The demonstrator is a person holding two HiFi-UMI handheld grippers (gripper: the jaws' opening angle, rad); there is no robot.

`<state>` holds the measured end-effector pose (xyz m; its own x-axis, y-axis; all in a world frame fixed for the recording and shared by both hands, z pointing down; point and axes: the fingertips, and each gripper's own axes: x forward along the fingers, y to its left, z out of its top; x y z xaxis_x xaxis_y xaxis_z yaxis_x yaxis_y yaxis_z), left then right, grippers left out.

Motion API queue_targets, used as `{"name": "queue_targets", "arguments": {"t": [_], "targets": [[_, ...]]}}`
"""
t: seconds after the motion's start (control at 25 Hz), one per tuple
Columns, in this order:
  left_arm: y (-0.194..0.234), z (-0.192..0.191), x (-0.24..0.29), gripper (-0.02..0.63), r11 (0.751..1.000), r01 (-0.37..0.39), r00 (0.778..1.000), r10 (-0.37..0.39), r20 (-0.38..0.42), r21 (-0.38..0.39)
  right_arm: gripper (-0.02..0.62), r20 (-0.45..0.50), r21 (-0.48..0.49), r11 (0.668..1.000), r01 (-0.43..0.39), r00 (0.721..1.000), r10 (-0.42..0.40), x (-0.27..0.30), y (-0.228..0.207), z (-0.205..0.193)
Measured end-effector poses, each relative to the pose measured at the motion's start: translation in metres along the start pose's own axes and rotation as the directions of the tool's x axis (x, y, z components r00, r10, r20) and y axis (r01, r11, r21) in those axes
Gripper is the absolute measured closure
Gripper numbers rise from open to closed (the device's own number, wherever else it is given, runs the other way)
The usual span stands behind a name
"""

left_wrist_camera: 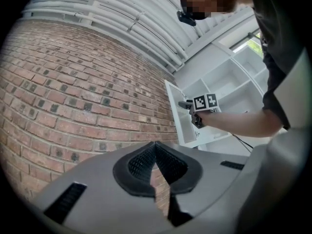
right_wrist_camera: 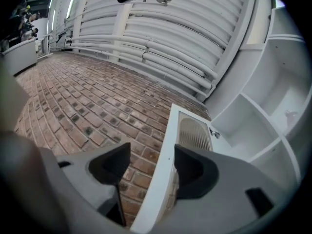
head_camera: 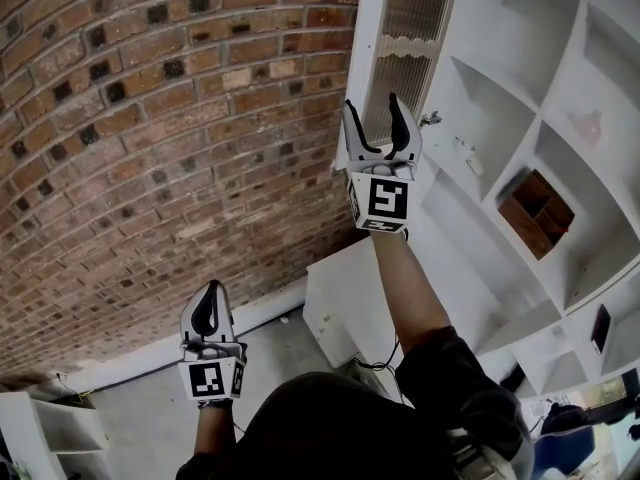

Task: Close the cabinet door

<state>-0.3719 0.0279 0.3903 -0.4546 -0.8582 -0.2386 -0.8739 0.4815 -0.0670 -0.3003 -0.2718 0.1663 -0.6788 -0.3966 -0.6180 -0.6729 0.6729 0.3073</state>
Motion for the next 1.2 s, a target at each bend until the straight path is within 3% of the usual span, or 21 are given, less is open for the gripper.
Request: {"name": "queue_targets", "arguments": {"t": [0.12,0.64,1.2], "targets": [[0.001,0.000,0.007,0.604,1.000,-0.018,0.999,0.017,0.039,0.012,0.321,-0.005,-0.010,1.000,0.005,1.000,-0.005,0.022,-0.005,-0.012],[0.018,-0.014,0.021,0.604,0.996,-0.089,0.996,0.089,-0.019,-0.006,0.321,-0.043,-0.037,0.998,0.050,0.998,-0.051,0.100,-0.021,-0.054],[0.035,-0.025,0.024,0.604,0.992,-0.128,0.991,0.128,-0.044,-0.004,0.322,-0.076,-0.108,0.987,0.122,0.989,-0.130,0.133,-0.031,-0.078]]}}
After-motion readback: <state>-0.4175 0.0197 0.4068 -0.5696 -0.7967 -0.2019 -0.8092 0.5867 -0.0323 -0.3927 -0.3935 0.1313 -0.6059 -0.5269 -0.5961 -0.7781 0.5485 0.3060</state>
